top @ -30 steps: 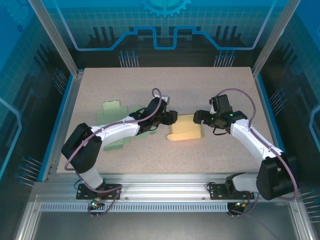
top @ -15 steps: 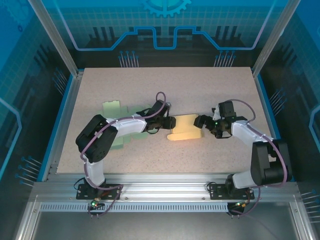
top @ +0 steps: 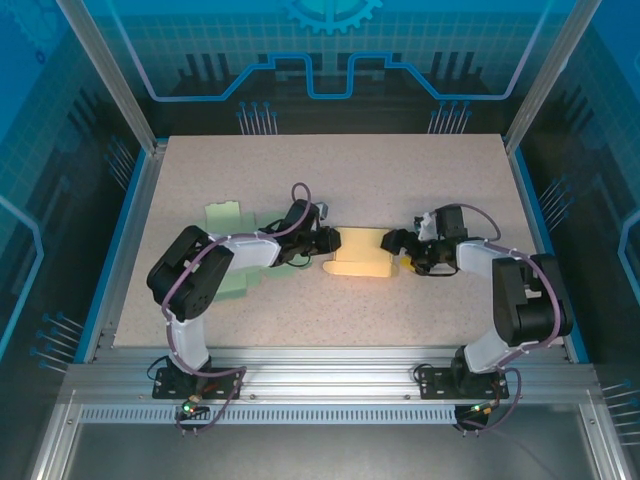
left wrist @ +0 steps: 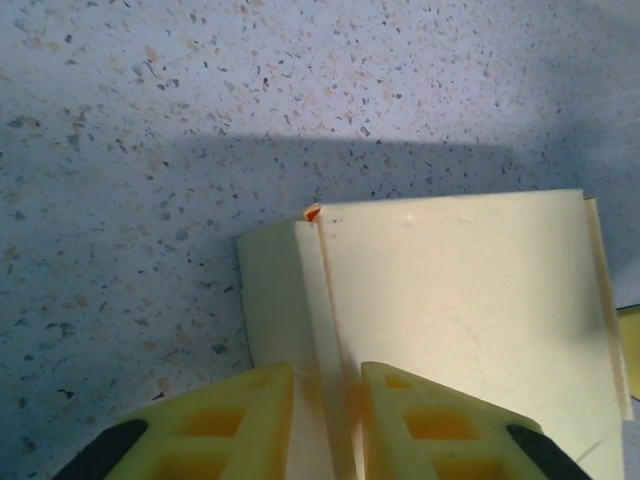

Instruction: Fold the paper box

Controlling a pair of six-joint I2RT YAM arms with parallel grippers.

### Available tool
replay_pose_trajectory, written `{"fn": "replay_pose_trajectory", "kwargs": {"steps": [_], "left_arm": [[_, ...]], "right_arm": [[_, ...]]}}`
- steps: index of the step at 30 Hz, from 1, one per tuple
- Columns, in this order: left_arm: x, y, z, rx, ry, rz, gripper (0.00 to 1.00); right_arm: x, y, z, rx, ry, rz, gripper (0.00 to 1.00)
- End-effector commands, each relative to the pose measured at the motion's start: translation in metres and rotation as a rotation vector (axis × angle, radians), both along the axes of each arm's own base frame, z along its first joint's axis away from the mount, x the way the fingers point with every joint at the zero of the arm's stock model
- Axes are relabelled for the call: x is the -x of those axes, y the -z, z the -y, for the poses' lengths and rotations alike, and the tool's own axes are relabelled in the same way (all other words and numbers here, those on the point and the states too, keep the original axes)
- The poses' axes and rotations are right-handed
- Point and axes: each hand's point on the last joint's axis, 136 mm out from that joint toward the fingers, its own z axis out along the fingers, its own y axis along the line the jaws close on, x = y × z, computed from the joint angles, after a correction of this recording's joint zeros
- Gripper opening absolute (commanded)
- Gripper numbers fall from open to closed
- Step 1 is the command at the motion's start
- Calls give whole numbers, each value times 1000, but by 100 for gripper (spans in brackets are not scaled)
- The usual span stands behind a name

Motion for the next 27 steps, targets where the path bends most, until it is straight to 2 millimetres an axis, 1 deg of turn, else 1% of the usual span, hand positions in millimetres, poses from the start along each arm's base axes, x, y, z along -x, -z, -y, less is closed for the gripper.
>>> {"fn": "replay_pose_trajectory", "kwargs": {"steps": [1,6,10,13,21,25,27], "left_arm": [[23,45,-22,-45,-43,-161,24],[21,52,-22,1,-64,-189,20],[19,55,-24,29,-79,-204,16],[18,54,-24,35,-76,-202,16],[15,52,-23,47,-73,-200,16],[12,48,-20,66,-66,-191,16],[11,47,-20,75,-65,-189,16]], "right_arm": [[-4,-6,-9,-105,-15,18,91],[-3,-2,-12,-135,-20,13,88],[-3,-5,-15,-151,-34,23,85],[-4,-10,-16,-168,-43,41,78],[-5,-27,-23,-225,-73,84,64],[-4,-30,-25,-240,-87,93,55],[-4,-31,-27,-257,-92,96,52]]}}
